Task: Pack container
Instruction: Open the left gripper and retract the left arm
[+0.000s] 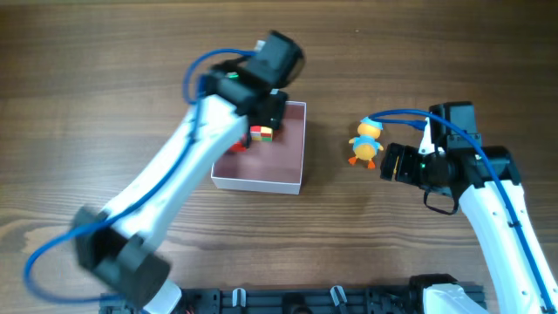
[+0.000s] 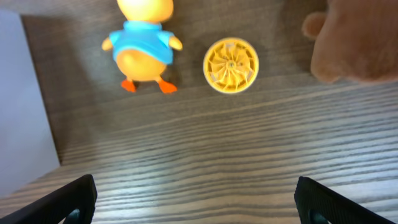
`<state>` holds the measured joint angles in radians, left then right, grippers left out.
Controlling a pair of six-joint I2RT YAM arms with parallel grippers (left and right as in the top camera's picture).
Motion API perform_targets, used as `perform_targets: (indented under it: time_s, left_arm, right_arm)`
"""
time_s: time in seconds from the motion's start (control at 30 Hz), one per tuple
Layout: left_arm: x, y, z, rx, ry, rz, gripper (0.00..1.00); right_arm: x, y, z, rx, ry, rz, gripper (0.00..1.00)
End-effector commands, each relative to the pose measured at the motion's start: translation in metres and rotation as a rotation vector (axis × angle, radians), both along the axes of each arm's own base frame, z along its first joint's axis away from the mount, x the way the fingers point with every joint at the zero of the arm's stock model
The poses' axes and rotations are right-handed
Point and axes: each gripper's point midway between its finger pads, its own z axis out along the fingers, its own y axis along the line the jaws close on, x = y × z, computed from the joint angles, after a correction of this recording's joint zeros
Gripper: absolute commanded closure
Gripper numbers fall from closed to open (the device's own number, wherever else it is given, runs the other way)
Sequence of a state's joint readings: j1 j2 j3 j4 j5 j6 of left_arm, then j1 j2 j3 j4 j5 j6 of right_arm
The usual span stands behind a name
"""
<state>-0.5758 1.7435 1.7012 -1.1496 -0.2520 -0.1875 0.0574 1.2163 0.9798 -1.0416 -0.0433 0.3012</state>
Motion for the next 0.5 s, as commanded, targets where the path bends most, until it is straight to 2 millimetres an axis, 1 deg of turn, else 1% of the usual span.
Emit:
perform_targets:
  time_s: [0.0,0.03,0.07,0.1,0.13,0.17,0.23,0.27,0.3,0.33,0.37,0.43,0.47]
  left_arm:
    - [-0.004,0.08,0.076,-0.089,-0.172,0.239,0.91]
    - [-0.006,0.106,0.091,-0.115,-0.207,0.301,0.88]
    - [-0.01,0.141,0.104,-0.144,-0.239,0.39,0.88]
    - [-0.013,0.162,0.109,-0.172,-0.246,0.448,0.87]
    - [-0.017,0.204,0.108,-0.256,-0.222,0.55,0.84]
    - [-0.018,0.215,0.104,-0.291,-0.204,0.584,0.84]
    - [-0.018,0.228,0.097,-0.327,-0.172,0.591,0.83]
    - [-0.017,0.234,0.091,-0.337,-0.149,0.577,0.83]
    - [-0.017,0.24,0.086,-0.337,-0.132,0.597,0.82]
    - [-0.017,0.242,0.082,-0.334,-0.12,0.602,0.82]
    - [-0.015,0.243,0.079,-0.326,-0.11,0.589,0.81]
    - [-0.014,0.242,0.076,-0.322,-0.1,0.582,0.81]
    - [-0.013,0.242,0.076,-0.322,-0.099,0.582,0.8]
  right_arm:
    - [0.032,0.002,0.073,-0.011,-0.185,0.01,0.0]
    - [0.04,0.005,0.096,-0.004,-0.241,0.016,0.0]
    - [0.049,0.012,0.124,0.013,-0.311,0.016,0.0]
    - [0.056,0.018,0.137,0.025,-0.349,0.02,0.0]
    - [0.079,0.036,0.134,0.05,-0.363,0.031,0.0]
    - [0.085,0.041,0.124,0.05,-0.337,0.042,0.0]
    - [0.096,0.053,0.096,0.048,-0.258,0.051,0.0]
    - [0.106,0.062,0.066,0.037,-0.182,0.064,0.0]
    - [0.114,0.069,0.041,0.035,-0.122,0.054,0.0]
    - [0.119,0.071,0.024,0.034,-0.082,0.035,0.0]
    - [0.123,0.071,0.002,0.034,-0.027,-0.004,0.0]
    - [0.127,0.073,-0.023,0.034,0.027,-0.033,0.0]
    - [0.128,0.073,-0.029,0.03,0.041,-0.033,0.0]
